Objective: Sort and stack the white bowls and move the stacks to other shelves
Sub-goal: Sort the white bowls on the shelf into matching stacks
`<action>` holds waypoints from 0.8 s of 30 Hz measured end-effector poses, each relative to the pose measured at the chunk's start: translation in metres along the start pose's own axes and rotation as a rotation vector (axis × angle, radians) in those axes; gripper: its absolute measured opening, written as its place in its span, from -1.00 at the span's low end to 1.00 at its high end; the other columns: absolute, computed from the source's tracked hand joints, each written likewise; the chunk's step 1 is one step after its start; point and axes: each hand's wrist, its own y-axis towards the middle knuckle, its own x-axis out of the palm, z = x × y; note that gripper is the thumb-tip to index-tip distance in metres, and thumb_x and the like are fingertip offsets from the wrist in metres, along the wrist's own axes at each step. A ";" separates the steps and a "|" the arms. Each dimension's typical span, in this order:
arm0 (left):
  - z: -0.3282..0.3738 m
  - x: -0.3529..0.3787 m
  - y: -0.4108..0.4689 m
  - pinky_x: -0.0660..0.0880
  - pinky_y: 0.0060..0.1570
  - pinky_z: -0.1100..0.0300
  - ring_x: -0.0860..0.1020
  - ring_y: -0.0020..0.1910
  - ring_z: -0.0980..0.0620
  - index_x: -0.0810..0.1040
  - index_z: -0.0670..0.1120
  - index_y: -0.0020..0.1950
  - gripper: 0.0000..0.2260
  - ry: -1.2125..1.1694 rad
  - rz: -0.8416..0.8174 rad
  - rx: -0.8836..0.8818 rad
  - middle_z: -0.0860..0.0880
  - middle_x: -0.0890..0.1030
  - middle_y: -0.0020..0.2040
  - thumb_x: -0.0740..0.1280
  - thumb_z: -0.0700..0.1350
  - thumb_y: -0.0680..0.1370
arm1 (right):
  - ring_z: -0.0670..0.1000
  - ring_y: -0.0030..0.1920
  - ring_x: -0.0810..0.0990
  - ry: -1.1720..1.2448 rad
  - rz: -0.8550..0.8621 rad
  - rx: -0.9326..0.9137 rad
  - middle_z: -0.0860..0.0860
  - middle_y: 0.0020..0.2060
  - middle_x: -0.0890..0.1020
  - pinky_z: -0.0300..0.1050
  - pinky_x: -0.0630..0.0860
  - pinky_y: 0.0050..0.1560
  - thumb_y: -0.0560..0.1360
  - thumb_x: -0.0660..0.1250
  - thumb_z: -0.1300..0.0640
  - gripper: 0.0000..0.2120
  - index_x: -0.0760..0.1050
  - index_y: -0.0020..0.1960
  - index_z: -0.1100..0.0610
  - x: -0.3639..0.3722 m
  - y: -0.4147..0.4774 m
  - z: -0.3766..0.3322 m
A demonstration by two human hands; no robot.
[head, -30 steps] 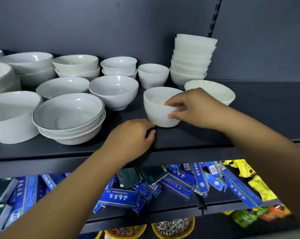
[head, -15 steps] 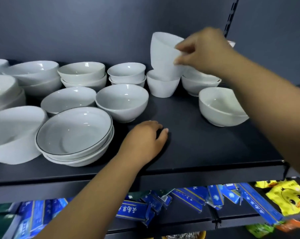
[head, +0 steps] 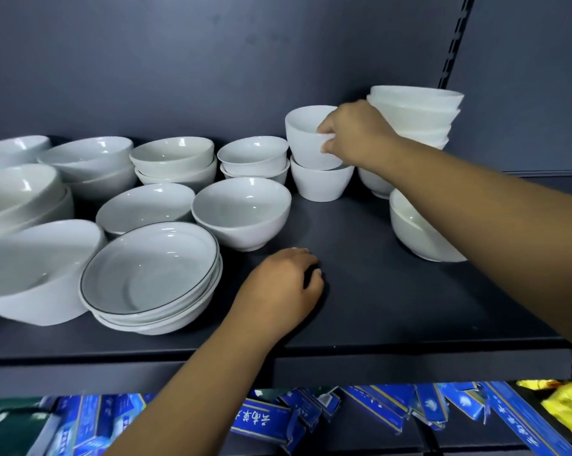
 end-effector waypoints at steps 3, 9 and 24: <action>-0.001 0.001 -0.001 0.24 0.07 0.19 0.37 0.08 0.07 0.59 -0.24 0.03 -0.63 -0.020 0.020 0.017 -0.15 0.59 0.12 0.12 -0.03 0.47 | 0.19 0.05 0.50 -0.010 -0.010 0.007 0.16 -0.08 0.59 -0.16 0.36 -0.11 0.48 0.30 0.23 -0.92 0.57 -0.10 0.17 0.007 0.006 0.003; -0.002 0.000 0.003 0.31 0.04 0.14 0.30 0.08 0.07 0.59 -0.26 -0.03 -0.57 -0.062 0.010 -0.030 -0.17 0.60 0.06 0.06 -0.03 0.40 | 0.15 -0.20 0.40 -0.003 -0.079 0.059 0.07 -0.45 0.33 -0.10 0.24 -0.36 0.45 0.29 0.27 -0.65 0.24 -0.44 0.17 0.023 0.009 0.006; 0.002 -0.011 -0.018 0.27 0.06 0.58 0.47 0.13 0.22 0.65 -0.13 0.02 -0.59 -0.231 0.136 0.077 0.01 0.67 0.02 0.13 0.06 0.43 | 0.10 0.33 0.39 0.394 0.072 0.084 0.07 0.32 0.47 -0.16 0.26 0.28 0.54 0.24 0.10 -0.64 0.41 0.32 0.13 0.020 -0.020 -0.014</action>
